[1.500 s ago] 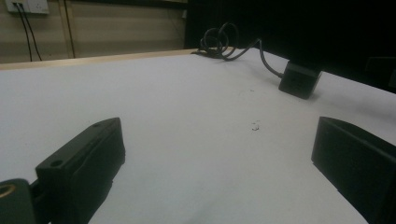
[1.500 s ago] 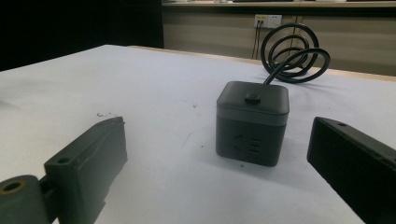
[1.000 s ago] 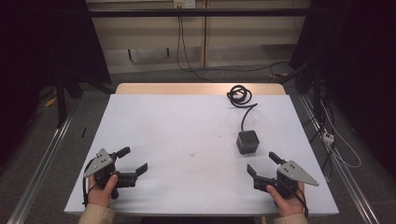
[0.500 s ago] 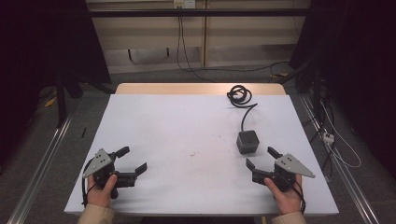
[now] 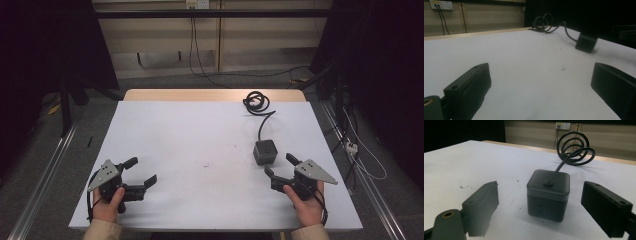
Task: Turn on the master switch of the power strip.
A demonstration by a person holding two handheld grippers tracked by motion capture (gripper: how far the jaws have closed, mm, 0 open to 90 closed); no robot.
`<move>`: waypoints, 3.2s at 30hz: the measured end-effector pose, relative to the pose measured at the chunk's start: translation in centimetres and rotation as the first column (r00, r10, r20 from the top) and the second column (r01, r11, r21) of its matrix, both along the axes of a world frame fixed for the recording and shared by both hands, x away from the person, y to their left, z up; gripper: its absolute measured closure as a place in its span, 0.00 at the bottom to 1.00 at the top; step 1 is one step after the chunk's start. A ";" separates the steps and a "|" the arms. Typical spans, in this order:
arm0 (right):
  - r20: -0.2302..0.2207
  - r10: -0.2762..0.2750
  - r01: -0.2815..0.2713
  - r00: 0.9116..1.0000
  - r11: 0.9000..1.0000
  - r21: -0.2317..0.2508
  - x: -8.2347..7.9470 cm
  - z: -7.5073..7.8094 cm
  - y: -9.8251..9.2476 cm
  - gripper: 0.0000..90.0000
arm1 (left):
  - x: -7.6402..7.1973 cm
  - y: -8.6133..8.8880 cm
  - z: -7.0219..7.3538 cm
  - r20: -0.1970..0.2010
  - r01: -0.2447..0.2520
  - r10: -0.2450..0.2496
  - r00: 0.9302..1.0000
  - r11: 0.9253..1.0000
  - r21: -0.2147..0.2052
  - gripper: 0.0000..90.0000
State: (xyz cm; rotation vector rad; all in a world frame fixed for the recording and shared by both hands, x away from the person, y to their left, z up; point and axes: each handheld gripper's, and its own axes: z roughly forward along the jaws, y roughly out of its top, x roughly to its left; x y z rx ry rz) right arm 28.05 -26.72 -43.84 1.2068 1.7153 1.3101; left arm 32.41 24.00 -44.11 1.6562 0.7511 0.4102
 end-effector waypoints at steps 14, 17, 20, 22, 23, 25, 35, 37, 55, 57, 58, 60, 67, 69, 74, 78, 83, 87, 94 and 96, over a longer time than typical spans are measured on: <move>-0.020 0.004 -0.004 1.000 1.000 0.007 0.5 0.6 0.0 0.36 | 0.0 -0.1 0.0 0.005 -0.004 0.004 1.000 1.000 0.007 0.03; -0.026 0.011 -0.010 1.000 1.000 0.008 0.6 0.7 0.1 0.38 | 0.0 0.0 0.0 0.006 -0.001 0.001 1.000 1.000 0.005 0.03; -0.030 0.009 -0.009 1.000 1.000 0.009 0.8 0.8 0.2 0.42 | 0.0 0.0 0.0 0.007 -0.001 0.001 1.000 1.000 0.003 0.03; -0.031 0.006 -0.006 1.000 1.000 0.008 0.9 0.8 0.3 0.43 | 0.0 0.0 0.1 0.007 -0.001 0.001 1.000 1.000 0.003 0.03; -0.030 0.007 -0.007 1.000 1.000 0.010 0.9 0.9 0.3 0.43 | 0.0 0.0 0.1 0.007 -0.001 0.001 1.000 1.000 0.003 0.03; -0.032 0.010 -0.010 0.999 1.000 0.011 1.0 0.9 0.3 0.45 | 0.0 0.0 0.1 0.007 -0.002 0.002 1.000 1.000 0.002 0.03; -0.046 0.016 -0.015 0.999 1.000 0.015 1.5 1.1 0.2 0.55 | 0.0 0.0 0.0 0.007 -0.003 0.003 1.000 1.000 0.003 0.03; -0.052 0.019 -0.018 0.998 1.000 0.016 1.5 1.1 0.2 0.57 | 0.0 0.1 0.0 0.009 -0.003 0.003 1.000 1.000 0.002 0.03; -0.082 0.023 -0.021 0.996 0.999 0.027 2.3 1.2 0.3 0.71 | 0.0 0.1 0.0 0.011 -0.003 0.003 1.000 1.000 0.003 0.03; -0.083 0.024 -0.022 0.996 0.999 0.029 2.3 1.2 0.3 0.71 | 0.0 0.1 0.0 0.010 -0.002 0.002 1.000 1.000 0.003 0.03; -0.086 0.023 -0.021 0.996 0.999 0.029 2.4 1.2 0.3 0.72 | 0.0 0.1 0.0 0.009 -0.004 0.004 1.000 1.000 0.003 0.03; -0.086 0.018 -0.015 0.996 0.999 0.028 2.5 1.2 0.3 0.73 | 0.0 0.1 0.0 0.009 -0.004 0.004 1.000 1.000 0.003 0.03; -0.086 0.014 -0.012 0.996 1.000 0.025 2.7 1.3 0.1 0.76 | 0.0 0.1 0.0 0.009 -0.003 0.003 1.000 1.000 0.003 0.03; -0.091 0.012 -0.010 0.996 1.000 0.027 2.8 1.3 0.1 0.77 | -0.1 0.1 0.0 0.009 -0.003 0.003 1.000 1.000 0.002 0.03; -0.095 0.013 -0.011 0.995 1.000 0.024 2.9 1.3 0.1 0.81 | 0.0 0.1 0.0 0.009 -0.002 0.002 1.000 1.000 0.004 0.03; -0.097 0.016 -0.013 0.995 1.000 0.025 3.0 1.4 0.1 0.83 | -0.1 0.1 0.0 0.010 -0.001 0.001 1.000 1.000 0.005 0.03; -0.099 0.019 -0.016 0.995 1.000 0.026 3.2 1.4 0.1 0.85 | -0.1 0.1 0.0 0.010 -0.002 0.002 1.000 1.000 0.005 0.03; -0.103 0.018 -0.016 0.995 1.000 0.024 3.3 1.4 0.2 0.86 | -0.1 0.1 0.0 0.011 -0.004 0.003 1.000 1.000 0.006 0.03; -0.100 0.021 -0.019 0.995 1.000 0.020 3.4 1.5 0.1 0.88 | -0.1 0.1 0.0 0.010 -0.005 0.005 1.000 1.000 0.005 0.03; -0.103 0.021 -0.018 0.995 1.000 0.024 3.5 1.5 0.1 0.88 | -0.1 0.1 0.0 0.011 -0.003 0.003 1.000 1.000 0.007 0.03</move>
